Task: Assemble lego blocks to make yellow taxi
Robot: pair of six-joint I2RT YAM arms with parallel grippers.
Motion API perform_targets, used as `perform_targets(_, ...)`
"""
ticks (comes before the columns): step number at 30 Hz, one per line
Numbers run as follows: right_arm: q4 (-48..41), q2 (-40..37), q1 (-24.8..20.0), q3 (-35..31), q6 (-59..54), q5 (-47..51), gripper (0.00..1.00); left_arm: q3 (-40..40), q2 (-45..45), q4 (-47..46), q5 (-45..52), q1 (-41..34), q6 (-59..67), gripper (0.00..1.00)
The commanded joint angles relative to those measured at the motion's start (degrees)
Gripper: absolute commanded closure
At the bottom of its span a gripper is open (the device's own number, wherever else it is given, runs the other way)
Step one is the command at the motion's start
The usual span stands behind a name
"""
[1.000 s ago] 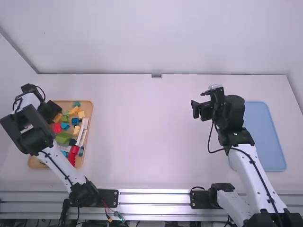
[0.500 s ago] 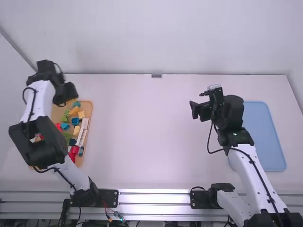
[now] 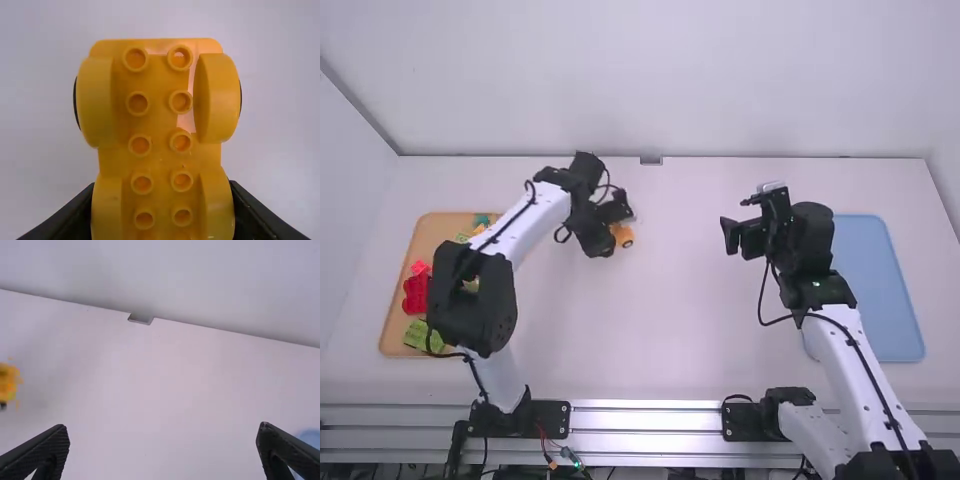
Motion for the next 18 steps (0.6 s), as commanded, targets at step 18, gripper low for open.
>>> perform_targets(18,-1.0,0.2,0.1,2.2,0.1,-0.4,0.01,-20.1,-0.1,20.5,0.9,-11.4,7.6,0.74)
